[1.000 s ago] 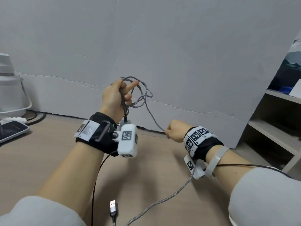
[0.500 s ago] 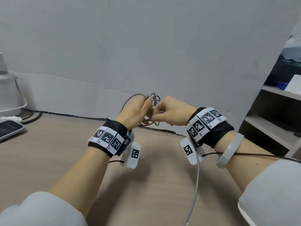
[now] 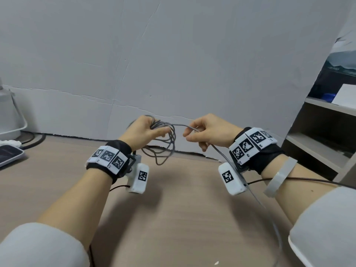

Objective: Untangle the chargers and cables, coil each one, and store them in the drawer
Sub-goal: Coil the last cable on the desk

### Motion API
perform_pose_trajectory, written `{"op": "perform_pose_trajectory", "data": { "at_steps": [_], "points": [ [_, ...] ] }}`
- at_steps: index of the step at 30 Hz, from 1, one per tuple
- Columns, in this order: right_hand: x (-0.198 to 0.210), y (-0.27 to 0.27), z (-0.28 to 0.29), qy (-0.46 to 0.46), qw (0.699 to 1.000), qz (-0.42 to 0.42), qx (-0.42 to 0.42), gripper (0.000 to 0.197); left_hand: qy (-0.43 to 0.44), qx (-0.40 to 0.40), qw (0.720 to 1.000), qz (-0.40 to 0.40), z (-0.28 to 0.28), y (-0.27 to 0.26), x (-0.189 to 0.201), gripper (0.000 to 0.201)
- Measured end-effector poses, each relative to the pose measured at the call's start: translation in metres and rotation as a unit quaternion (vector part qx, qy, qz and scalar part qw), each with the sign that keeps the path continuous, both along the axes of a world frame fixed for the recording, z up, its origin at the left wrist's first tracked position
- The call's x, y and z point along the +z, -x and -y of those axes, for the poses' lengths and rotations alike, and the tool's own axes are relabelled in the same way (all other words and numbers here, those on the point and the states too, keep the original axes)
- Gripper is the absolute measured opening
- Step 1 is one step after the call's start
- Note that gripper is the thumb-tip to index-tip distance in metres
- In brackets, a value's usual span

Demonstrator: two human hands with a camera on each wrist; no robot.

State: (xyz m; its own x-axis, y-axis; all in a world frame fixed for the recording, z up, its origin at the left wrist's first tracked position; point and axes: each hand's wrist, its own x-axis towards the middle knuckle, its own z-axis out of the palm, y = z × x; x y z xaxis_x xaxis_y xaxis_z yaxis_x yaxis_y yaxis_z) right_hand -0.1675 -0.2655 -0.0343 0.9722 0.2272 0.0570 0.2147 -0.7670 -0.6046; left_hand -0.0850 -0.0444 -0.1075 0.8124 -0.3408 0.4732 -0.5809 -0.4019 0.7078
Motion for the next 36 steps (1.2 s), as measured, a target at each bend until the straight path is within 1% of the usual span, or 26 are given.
{"op": "perform_pose_trajectory", "data": {
  "at_steps": [2,4,7,9,11,13,14,15,16,17,18,19,20,21,23,25,26,27,28,29,30,31,32,34,36],
  "points": [
    [-0.003,0.002,0.004,-0.001,1.000,-0.027,-0.004,0.017,-0.024,0.057,0.998,0.019,-0.005,-0.009,0.004,0.039],
    [-0.007,0.004,0.009,0.000,0.998,-0.064,-0.008,0.019,-0.075,0.095,0.992,0.029,-0.010,-0.019,0.012,0.039],
    [-0.012,0.009,0.018,-0.021,0.993,-0.111,-0.013,0.019,-0.156,0.152,0.975,0.053,-0.017,-0.034,0.025,0.041],
    [-0.015,0.013,0.023,-0.041,0.992,-0.114,-0.018,0.016,-0.189,0.185,0.962,0.063,-0.019,-0.043,0.032,0.042],
    [-0.016,0.013,0.026,-0.080,0.993,-0.076,-0.034,0.014,-0.210,0.214,0.952,0.063,-0.023,-0.050,0.037,0.044],
    [-0.016,0.007,0.030,-0.141,0.987,0.005,-0.072,0.016,-0.224,0.238,0.944,0.043,-0.025,-0.056,0.037,0.047],
    [-0.015,0.002,0.033,-0.167,0.979,0.055,-0.104,0.020,-0.224,0.240,0.944,0.023,-0.025,-0.056,0.037,0.048],
    [-0.014,-0.004,0.037,-0.185,0.967,0.104,-0.144,0.024,-0.208,0.221,0.953,-0.006,-0.023,-0.054,0.036,0.047],
    [-0.014,-0.010,0.040,-0.191,0.952,0.150,-0.188,0.028,-0.168,0.176,0.969,-0.048,-0.020,-0.051,0.036,0.046],
    [-0.014,-0.016,0.044,-0.183,0.938,0.188,-0.229,0.030,-0.095,0.105,0.984,-0.105,-0.015,-0.048,0.036,0.045],
    [-0.017,-0.022,0.047,-0.153,0.929,0.210,-0.265,0.032,0.001,0.024,0.984,-0.176,-0.010,-0.042,0.036,0.044],
    [-0.020,-0.028,0.049,-0.106,0.926,0.215,-0.290,0.033,0.096,-0.048,0.965,-0.240,-0.005,-0.036,0.037,0.042],
    [-0.025,-0.033,0.049,-0.049,0.929,0.203,-0.305,0.033,0.169,-0.098,0.939,-0.283,-0.001,-0.031,0.039,0.040],
    [-0.031,-0.037,0.048,0.008,0.933,0.178,-0.313,0.033,0.220,-0.127,0.916,-0.309,0.003,-0.026,0.040,0.040],
    [-0.044,-0.038,0.039,0.108,0.937,0.118,-0.310,0.026,0.303,-0.156,0.877,-0.338,0.013,-0.018,0.043,0.039],
    [-0.057,-0.036,0.024,0.181,0.941,0.074,-0.277,0.021,0.387,-0.164,0.837,-0.352,0.027,-0.011,0.047,0.036],
    [-0.061,-0.033,0.016,0.206,0.944,0.059,-0.252,0.020,0.414,-0.160,0.826,-0.347,0.034,-0.006,0.048,0.034],
    [-0.064,-0.031,0.006,0.226,0.946,0.050,-0.225,0.021,0.422,-0.148,0.832,-0.327,0.041,-0.003,0.047,0.034],
    [-0.065,-0.028,-0.003,0.241,0.949,0.043,-0.200,0.022,0.411,-0.126,0.855,-0.291,0.048,-0.001,0.045,0.035],
    [-0.066,-0.025,-0.010,0.247,0.953,0.039,-0.174,0.021,0.379,-0.100,0.888,-0.242,0.053,-0.001,0.042,0.039],
    [-0.063,-0.023,-0.015,0.244,0.958,0.032,-0.148,0.021,0.333,-0.081,0.920,-0.191,0.057,0.001,0.038,0.048],
    [-0.058,-0.021,-0.019,0.239,0.963,0.029,-0.123,0.024,0.280,-0.069,0.947,-0.139,0.060,0.003,0.033,0.060],
    [-0.053,-0.019,-0.022,0.231,0.967,0.027,-0.103,0.027,0.228,-0.064,0.967,-0.095,0.062,0.006,0.030,0.067],
    [-0.041,-0.015,-0.025,0.191,0.979,0.040,-0.061,0.027,0.147,-0.070,0.986,-0.039,0.064,0.010,0.026,0.065],
    [-0.031,-0.010,-0.027,0.139,0.988,0.067,-0.028,0.019,0.061,-0.061,0.996,0.010,0.068,0.012,0.023,0.057]
  ]
}}
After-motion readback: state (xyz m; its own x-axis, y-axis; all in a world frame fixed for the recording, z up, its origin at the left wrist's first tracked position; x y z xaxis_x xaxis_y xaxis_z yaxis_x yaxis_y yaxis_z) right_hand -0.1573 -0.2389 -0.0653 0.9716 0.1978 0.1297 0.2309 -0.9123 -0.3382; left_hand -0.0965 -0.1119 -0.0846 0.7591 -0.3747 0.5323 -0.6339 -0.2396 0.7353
